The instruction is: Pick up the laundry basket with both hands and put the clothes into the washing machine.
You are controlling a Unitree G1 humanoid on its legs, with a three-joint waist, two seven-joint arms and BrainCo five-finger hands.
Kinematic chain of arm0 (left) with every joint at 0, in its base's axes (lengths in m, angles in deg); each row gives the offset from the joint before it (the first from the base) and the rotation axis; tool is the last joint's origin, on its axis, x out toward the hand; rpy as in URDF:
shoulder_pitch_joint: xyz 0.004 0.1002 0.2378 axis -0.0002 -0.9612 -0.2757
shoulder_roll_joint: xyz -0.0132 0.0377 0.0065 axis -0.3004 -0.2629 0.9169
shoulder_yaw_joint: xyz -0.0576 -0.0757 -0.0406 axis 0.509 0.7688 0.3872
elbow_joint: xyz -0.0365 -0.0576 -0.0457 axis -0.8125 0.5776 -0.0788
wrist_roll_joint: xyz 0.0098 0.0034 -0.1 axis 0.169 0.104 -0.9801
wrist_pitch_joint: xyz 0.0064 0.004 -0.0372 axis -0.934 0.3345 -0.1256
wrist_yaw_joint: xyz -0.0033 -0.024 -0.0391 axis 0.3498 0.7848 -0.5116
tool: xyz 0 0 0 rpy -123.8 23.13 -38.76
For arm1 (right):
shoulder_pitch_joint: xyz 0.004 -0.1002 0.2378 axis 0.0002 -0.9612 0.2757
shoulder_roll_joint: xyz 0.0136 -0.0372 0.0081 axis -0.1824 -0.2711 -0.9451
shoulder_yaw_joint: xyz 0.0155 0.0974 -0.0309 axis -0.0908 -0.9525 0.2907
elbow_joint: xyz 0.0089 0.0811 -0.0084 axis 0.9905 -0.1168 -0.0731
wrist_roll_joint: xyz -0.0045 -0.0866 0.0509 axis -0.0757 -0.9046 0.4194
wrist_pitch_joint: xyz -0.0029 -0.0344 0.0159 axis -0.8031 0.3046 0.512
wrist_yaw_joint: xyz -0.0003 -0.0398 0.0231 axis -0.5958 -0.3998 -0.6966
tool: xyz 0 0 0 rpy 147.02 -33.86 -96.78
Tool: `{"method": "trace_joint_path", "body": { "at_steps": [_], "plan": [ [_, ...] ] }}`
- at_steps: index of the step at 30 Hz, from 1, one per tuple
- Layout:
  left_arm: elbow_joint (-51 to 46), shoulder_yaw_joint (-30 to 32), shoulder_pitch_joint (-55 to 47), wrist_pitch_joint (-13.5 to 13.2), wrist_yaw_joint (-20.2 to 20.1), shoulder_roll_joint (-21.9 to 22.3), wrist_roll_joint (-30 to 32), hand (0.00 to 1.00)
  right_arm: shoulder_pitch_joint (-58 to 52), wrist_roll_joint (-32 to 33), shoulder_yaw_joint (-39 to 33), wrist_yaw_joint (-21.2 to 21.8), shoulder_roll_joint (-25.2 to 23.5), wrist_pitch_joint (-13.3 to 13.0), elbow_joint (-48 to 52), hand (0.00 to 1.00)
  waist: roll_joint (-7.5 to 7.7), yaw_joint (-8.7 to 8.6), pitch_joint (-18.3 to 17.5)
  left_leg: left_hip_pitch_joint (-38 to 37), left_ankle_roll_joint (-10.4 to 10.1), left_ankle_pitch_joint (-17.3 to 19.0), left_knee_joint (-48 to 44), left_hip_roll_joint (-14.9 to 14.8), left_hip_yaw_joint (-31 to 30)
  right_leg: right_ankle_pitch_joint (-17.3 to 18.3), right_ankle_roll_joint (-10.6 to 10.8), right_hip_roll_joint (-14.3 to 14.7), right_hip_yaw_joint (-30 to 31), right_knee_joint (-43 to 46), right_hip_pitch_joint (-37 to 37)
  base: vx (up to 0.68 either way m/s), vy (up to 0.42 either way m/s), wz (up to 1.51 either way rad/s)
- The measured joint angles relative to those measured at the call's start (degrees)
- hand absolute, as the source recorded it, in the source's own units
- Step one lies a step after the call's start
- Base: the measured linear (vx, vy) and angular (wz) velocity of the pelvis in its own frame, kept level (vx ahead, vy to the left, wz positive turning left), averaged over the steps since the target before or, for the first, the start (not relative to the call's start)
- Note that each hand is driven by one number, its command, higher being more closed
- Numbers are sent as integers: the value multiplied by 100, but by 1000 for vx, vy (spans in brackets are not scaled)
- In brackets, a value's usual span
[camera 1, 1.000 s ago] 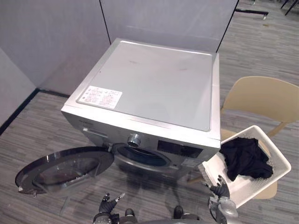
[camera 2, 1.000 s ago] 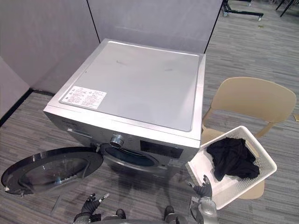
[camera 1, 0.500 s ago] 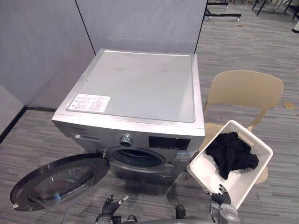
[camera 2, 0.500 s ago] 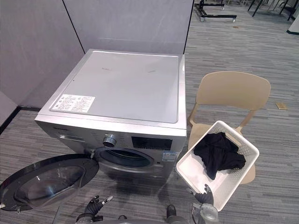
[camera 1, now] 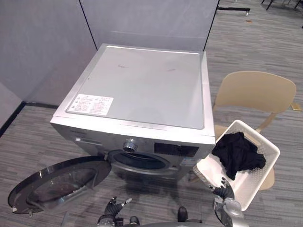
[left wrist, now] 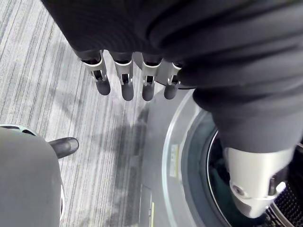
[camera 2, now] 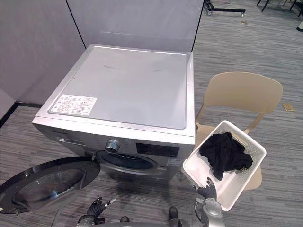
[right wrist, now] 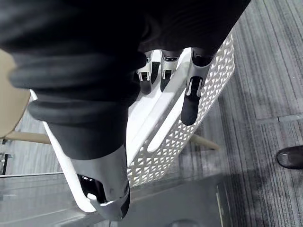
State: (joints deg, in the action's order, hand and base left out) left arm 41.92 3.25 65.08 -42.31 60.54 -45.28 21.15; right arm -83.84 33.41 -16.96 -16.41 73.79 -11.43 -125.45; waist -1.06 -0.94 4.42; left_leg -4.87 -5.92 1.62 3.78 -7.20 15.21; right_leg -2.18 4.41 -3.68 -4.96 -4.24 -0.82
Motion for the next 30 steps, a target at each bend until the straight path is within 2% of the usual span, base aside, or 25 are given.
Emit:
{"method": "trace_joint_path", "body": {
  "at_steps": [12,16,20,24,27,30],
  "plan": [
    [-38,-240,3,-5,7,-19,123,0,-172,-814,129,-290,2,-118,1049,0,-5,-18,-12,-9,11,-8,-14,19,-60,17,17,-26,9,20,30,-60,-13,0],
    [-40,-253,-23,-2,8,-20,204,0,-282,-938,122,-441,-8,-130,1416,0,9,-126,-22,-32,10,-5,3,18,-1,14,18,-17,68,12,48,-10,-6,-7],
    [-38,-268,-20,1,8,-19,210,0,-419,-973,69,-495,-36,-140,1670,0,6,-129,-24,-134,22,36,11,5,193,6,22,16,246,9,47,31,0,-24],
    [-13,-270,0,50,8,-18,227,0,-756,-975,-484,-641,-297,-140,2013,0,5,-163,-25,-223,19,91,-10,1,373,3,24,42,454,10,32,44,0,-26],
    [3,-266,-2,86,15,-16,228,0,-939,-717,-903,-782,-370,-146,2023,0,-1,-187,-21,-279,-10,269,-190,-48,633,-7,31,86,714,31,91,-8,-1,-46],
    [57,-249,27,95,21,-27,232,0,-981,-380,-1090,-881,-400,-154,1661,0,1,-221,-11,-157,-42,598,-623,-187,1199,-115,26,222,1280,93,399,-46,-13,-94]
  ]
}}
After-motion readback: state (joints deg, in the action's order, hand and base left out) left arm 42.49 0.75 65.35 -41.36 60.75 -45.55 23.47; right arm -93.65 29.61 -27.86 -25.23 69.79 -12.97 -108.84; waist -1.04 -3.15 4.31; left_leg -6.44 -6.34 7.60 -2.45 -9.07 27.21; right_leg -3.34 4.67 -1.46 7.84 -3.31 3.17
